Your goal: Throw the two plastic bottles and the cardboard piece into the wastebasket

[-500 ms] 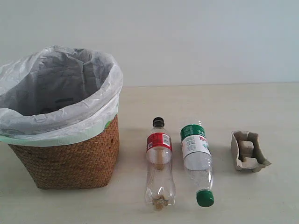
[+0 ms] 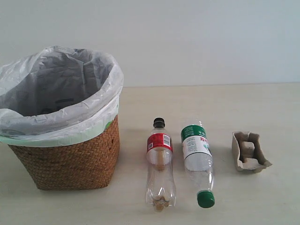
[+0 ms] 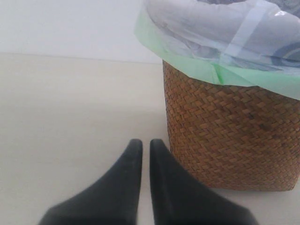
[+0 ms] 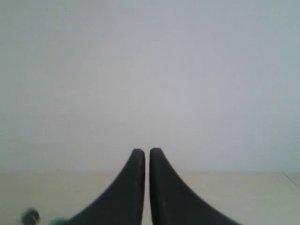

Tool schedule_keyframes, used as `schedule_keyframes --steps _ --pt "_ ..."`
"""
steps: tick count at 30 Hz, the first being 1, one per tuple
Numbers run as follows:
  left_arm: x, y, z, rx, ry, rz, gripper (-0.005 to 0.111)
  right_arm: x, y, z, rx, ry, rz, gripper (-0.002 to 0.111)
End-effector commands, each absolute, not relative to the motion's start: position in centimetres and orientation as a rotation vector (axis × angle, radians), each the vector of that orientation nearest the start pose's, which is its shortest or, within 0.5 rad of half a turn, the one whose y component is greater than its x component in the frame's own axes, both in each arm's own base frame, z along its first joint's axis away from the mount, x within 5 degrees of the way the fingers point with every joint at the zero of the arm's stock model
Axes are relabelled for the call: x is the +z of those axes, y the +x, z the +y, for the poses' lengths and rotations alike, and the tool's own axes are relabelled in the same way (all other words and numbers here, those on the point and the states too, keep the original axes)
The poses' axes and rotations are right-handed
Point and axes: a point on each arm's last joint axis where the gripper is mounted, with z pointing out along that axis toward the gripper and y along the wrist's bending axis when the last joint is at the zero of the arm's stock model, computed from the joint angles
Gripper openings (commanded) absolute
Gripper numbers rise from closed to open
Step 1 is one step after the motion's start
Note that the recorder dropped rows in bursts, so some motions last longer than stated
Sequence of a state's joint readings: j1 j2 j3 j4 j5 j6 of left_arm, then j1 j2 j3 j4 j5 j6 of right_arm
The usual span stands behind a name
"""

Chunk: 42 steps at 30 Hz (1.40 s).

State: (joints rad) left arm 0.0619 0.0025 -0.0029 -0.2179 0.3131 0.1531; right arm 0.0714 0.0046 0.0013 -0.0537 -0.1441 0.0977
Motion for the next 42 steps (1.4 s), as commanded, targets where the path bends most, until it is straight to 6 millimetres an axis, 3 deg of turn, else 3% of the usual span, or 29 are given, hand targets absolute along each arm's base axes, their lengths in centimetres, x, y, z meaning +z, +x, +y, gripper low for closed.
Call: schedule_keyframes --steps 1,5,9,18,21,22,23,26,27,30,33,39,42 --pt "18.6 5.4 -0.2 -0.056 -0.066 1.786 0.006 25.1 4.4 0.5 0.295 0.077 1.048 0.001" --pt "18.6 5.4 -0.2 -0.056 -0.066 1.786 0.006 26.3 3.9 0.4 0.312 0.076 0.974 0.001" --pt "18.6 5.4 -0.2 -0.056 -0.066 1.786 0.006 29.1 3.0 0.4 0.331 0.080 0.915 0.001" --pt "18.6 5.4 -0.2 -0.056 -0.066 1.786 0.006 35.5 2.9 0.3 0.188 0.025 1.111 0.002" --pt "18.6 5.4 -0.2 -0.056 -0.066 1.786 0.006 36.6 4.1 0.2 0.170 0.041 1.219 0.015" --pt "18.6 5.4 -0.2 -0.056 -0.066 1.786 0.006 37.1 5.5 0.2 0.160 0.053 1.308 0.036" --pt "18.6 5.4 -0.2 -0.056 -0.066 1.786 0.006 37.1 6.1 0.3 0.157 0.055 1.337 0.046" --pt "18.6 5.4 -0.2 -0.056 -0.066 1.786 0.006 36.8 8.6 0.5 0.148 0.050 1.421 0.088" --pt "18.6 5.4 -0.2 -0.056 -0.066 1.786 0.006 36.1 10.4 0.6 0.135 0.043 1.492 0.105" --pt "18.6 5.4 -0.2 -0.056 -0.066 1.786 0.006 34.7 13.0 0.7 0.108 0.029 1.619 0.104" --pt "18.6 5.4 -0.2 -0.056 -0.066 1.786 0.006 31.8 17.3 1.0 0.097 0.044 1.849 0.104" --pt "18.6 5.4 -0.2 -0.056 -0.066 1.786 0.006 28.6 24.1 1.7 0.087 0.018 2.270 0.104" --pt "18.6 5.4 -0.2 -0.056 -0.066 1.786 0.006 27.0 25.9 2.6 0.160 -0.045 2.387 0.104"
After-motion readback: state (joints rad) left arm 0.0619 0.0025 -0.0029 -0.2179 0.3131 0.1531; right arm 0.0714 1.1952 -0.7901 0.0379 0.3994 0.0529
